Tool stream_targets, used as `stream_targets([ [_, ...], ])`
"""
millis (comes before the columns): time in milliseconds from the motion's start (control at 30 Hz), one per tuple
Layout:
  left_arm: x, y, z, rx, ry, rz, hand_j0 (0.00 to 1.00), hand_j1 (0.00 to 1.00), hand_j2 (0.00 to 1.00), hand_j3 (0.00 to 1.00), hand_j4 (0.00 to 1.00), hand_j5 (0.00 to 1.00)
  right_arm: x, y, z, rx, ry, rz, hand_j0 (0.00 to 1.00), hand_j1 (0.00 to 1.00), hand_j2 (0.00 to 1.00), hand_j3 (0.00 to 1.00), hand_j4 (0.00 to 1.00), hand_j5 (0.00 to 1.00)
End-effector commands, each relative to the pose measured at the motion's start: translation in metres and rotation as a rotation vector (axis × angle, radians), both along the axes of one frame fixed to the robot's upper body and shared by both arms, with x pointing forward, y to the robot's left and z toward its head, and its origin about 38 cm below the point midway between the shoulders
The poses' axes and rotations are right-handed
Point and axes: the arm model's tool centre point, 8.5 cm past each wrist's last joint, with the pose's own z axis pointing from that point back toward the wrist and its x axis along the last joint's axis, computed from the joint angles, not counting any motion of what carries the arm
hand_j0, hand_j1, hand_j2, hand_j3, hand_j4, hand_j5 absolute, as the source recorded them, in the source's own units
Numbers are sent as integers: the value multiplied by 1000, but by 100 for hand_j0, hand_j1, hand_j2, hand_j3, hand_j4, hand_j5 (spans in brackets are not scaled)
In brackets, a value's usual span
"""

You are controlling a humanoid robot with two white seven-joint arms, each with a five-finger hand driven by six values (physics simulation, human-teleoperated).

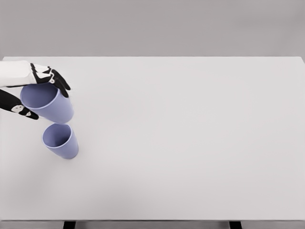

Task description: Place the right cup on the left cup with left arm

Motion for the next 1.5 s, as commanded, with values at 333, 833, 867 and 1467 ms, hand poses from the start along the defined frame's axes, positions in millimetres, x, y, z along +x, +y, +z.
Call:
stream_targets([
  [333,-8,19,-22,40,78,54,50,50,50,50,50,50,0,0,0,1,0,1,100,100,100,100,100,100],
  [833,3,27,-43,32,124,90,51,51,51,51,51,51,0,0,0,1,0,1,100,100,100,100,100,100],
  [867,3,27,-44,34,125,90,51,51,51,51,51,51,0,0,0,1,0,1,100,100,100,100,100,100],
  [1467,7,26,-58,25,153,92,51,51,51,51,51,51,0,0,0,1,0,1,100,100,100,100,100,100],
])
